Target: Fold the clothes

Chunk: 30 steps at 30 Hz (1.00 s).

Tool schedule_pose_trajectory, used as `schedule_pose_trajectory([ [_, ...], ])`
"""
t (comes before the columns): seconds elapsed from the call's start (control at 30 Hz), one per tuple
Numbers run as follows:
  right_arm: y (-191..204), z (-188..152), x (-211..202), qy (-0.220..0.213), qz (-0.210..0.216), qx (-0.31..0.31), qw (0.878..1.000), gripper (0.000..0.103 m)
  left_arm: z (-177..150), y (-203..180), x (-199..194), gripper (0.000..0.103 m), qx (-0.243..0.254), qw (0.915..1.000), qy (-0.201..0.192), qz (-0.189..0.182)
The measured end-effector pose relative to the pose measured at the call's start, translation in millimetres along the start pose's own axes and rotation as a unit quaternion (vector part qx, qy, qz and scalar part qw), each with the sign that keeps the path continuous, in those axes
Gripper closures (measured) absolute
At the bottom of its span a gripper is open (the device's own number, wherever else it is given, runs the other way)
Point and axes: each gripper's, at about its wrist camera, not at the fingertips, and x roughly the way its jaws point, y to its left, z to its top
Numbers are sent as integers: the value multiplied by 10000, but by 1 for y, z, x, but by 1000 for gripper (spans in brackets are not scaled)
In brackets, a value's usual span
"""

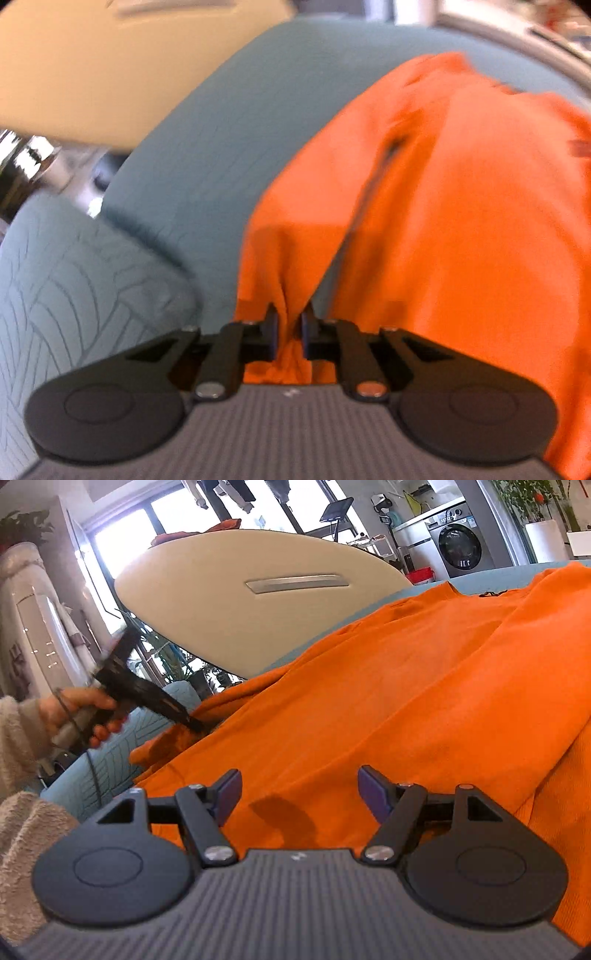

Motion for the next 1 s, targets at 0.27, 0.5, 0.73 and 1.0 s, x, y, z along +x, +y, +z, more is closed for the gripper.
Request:
schedule_pose_trajectory([
  [0.27, 3, 1, 1, 43, -45, -24, 10000, 32, -27, -55, 9, 68, -54, 9877, 1162, -1044],
  [0.5, 2, 1, 0, 19, 0, 29, 10000, 32, -23, -13, -23, 20, -887, 9787, 458, -1796],
  [0.73, 3, 2, 1, 33, -16, 12, 10000, 32, -37, -14, -60, 7, 1108, 9873, -579, -982],
  [1.0, 1, 1, 1, 7, 17, 31, 10000, 32, -78, -53, -13, 16, 4422, 8942, -539, -443],
])
